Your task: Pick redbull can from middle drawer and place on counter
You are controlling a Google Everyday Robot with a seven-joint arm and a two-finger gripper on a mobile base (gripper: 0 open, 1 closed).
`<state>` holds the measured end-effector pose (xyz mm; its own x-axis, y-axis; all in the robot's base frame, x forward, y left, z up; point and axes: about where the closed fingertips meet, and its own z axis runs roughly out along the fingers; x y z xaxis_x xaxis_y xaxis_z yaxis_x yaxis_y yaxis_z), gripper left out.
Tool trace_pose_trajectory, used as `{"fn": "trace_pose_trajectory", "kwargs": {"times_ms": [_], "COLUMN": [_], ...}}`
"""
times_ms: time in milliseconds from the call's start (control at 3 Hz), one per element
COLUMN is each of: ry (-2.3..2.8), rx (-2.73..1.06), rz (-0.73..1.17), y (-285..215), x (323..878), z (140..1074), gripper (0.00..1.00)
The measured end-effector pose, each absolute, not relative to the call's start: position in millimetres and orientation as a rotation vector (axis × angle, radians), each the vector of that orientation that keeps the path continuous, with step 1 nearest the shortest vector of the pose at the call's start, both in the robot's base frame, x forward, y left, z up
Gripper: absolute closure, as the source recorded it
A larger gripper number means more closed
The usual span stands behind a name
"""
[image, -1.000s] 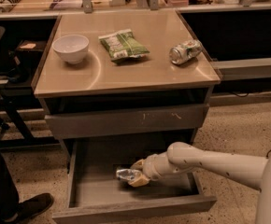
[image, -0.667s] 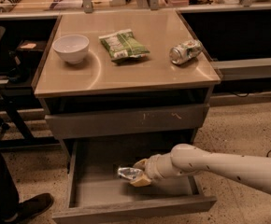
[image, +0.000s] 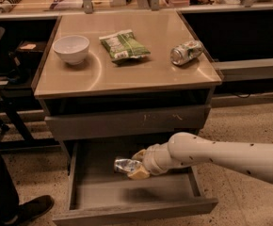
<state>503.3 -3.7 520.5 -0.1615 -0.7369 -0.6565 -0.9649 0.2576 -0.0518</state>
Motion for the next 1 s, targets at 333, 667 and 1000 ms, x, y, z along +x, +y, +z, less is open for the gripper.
{"fn": "trace_pose_trajectory", "kwargs": {"times_ms": [333,667,1000], "ry": [1.944,1.944,1.953], "rx": [-1.581,-1.581,-1.564], "rz": [0.442,0.441,0.407], "y": [6,6,0], "x": [512,512,517], "z": [571,571,603], "gripper": [1.0,1.0,1.0]}}
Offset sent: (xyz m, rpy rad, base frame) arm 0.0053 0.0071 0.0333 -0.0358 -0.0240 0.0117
